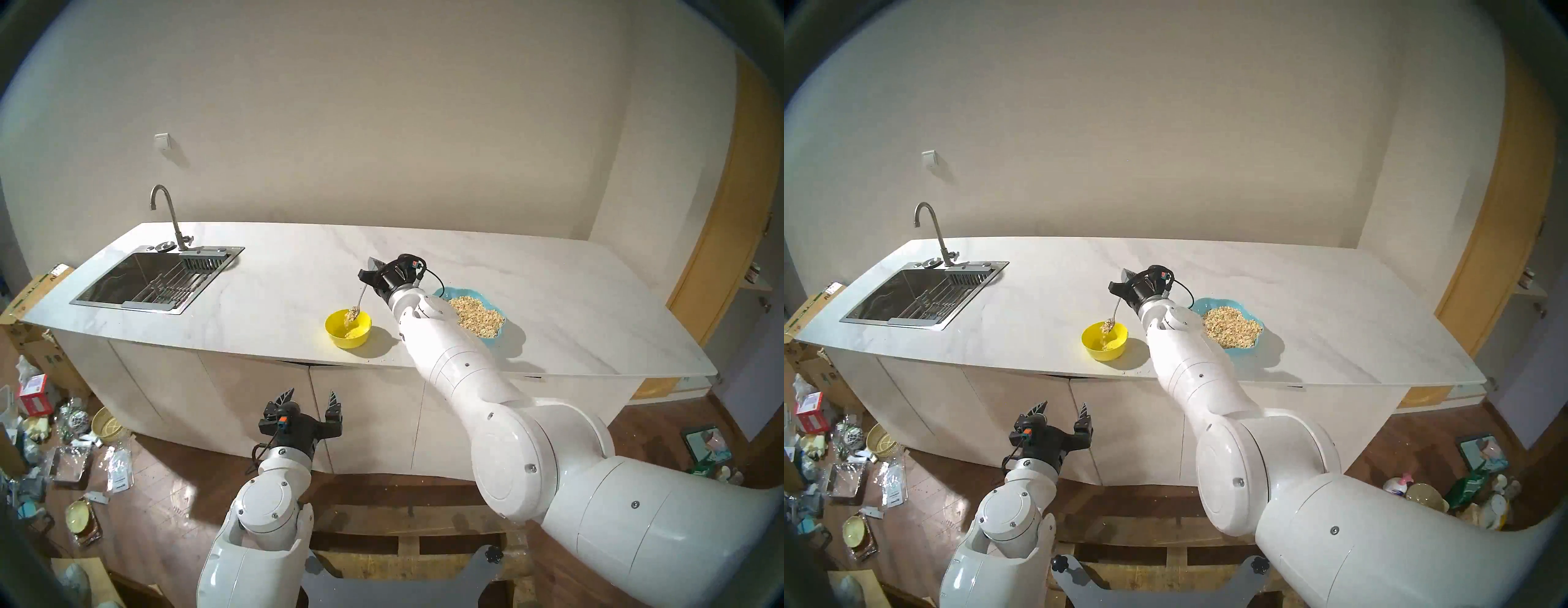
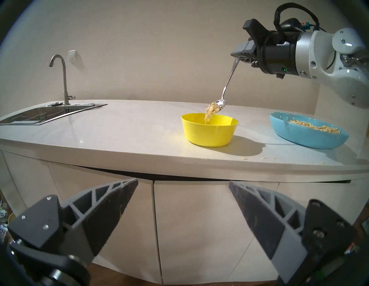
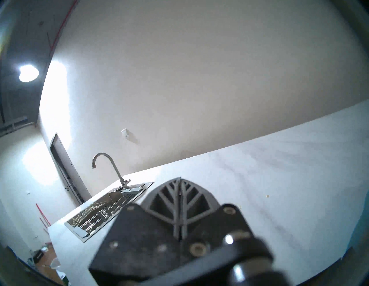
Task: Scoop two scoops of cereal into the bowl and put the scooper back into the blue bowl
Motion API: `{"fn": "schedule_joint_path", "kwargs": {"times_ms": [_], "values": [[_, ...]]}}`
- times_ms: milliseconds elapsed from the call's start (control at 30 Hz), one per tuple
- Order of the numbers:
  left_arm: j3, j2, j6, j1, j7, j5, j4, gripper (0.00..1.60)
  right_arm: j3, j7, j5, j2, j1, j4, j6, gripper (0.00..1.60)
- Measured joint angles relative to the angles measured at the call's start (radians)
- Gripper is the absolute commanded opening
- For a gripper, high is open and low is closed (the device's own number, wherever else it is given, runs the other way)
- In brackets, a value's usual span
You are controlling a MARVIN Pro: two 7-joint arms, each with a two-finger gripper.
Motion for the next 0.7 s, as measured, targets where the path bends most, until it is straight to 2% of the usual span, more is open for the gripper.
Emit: {"fn": "schedule_joint_path", "kwargs": {"times_ms": [133,333,500,700], "values": [[0.0,0.0,0.0,0.0,0.0,0.0,0.0,1.6,-0.017,0.002,-0.016,0.009,0.003,0.008,-0.028,0.0],[0.0,0.0,0.0,0.0,0.0,0.0,0.0,1.6,-0.124,-0.006,-0.113,0.026,0.001,0.009,-0.107,0.0],[0.0,0.0,0.0,0.0,0.0,0.0,0.0,1.6,-0.143,-0.023,-0.13,0.026,-0.002,0.01,-0.145,0.0],[0.0,0.0,0.0,0.0,0.0,0.0,0.0,1.6,-0.126,-0.03,-0.125,0.023,-0.002,0.011,-0.153,0.0]]}}
